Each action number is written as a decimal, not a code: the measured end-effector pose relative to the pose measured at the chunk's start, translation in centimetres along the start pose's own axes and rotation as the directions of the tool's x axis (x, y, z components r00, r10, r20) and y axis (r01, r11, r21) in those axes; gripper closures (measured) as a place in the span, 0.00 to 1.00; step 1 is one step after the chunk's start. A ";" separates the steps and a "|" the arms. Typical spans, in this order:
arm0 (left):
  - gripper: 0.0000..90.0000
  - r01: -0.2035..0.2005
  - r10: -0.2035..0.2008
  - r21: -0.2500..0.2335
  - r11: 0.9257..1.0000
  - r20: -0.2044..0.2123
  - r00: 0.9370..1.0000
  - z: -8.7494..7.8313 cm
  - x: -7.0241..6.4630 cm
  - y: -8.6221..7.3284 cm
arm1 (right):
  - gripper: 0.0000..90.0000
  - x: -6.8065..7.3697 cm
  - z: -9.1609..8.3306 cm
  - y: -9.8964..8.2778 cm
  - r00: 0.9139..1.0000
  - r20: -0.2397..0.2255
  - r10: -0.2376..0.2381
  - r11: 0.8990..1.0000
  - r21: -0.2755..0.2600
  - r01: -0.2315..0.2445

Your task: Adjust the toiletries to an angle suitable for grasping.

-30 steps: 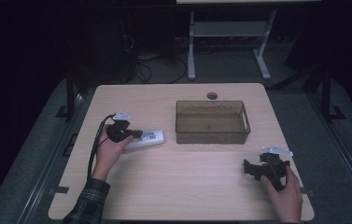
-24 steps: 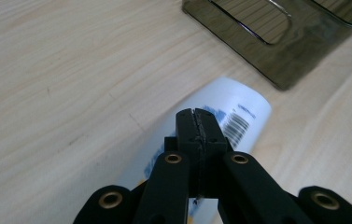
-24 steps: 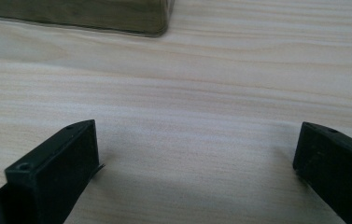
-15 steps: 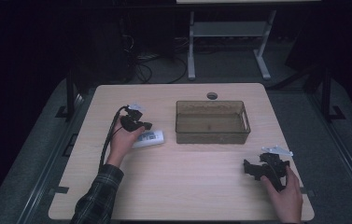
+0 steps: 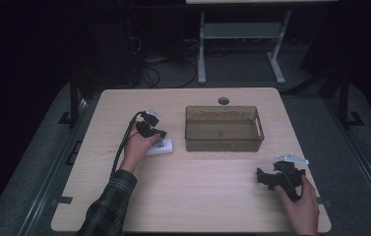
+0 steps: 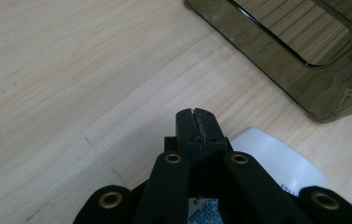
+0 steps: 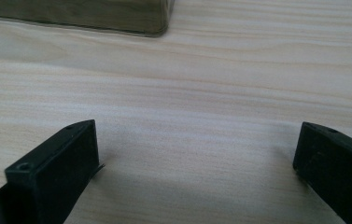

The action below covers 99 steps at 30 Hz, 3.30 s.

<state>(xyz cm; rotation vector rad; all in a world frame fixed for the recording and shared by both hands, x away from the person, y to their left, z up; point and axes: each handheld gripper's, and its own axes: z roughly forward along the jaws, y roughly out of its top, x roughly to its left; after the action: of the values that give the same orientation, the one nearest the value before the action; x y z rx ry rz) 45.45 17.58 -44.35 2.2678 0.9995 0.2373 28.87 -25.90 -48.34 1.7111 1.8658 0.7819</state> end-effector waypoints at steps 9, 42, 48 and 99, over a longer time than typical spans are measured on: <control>1.00 -0.041 0.038 0.052 0.998 0.040 0.998 0.3 -1.3 -0.6 | 0.00 0.0 0.0 0.0 1.000 0.000 0.000 1.000 0.000 0.000; 1.00 -0.091 0.084 0.078 0.993 0.091 0.992 -3.5 -5.9 -4.8 | 0.00 0.0 0.0 0.0 1.000 0.001 0.000 1.000 0.000 0.000; 1.00 -0.090 0.083 0.074 0.993 0.096 0.992 -4.4 -6.6 -6.1 | 0.00 0.0 0.0 0.0 1.000 0.000 -0.001 1.000 0.000 0.001; 1.00 0.148 -0.136 0.061 0.987 -0.164 0.977 -9.0 4.7 -10.2 | 0.00 0.1 0.0 0.0 1.000 -0.001 -0.002 1.000 0.000 0.002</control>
<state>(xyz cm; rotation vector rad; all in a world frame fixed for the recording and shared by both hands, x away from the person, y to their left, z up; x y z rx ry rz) 38.98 30.42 -44.12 2.2580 1.2669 0.3295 28.89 -25.81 -48.35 1.7083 1.8680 0.7818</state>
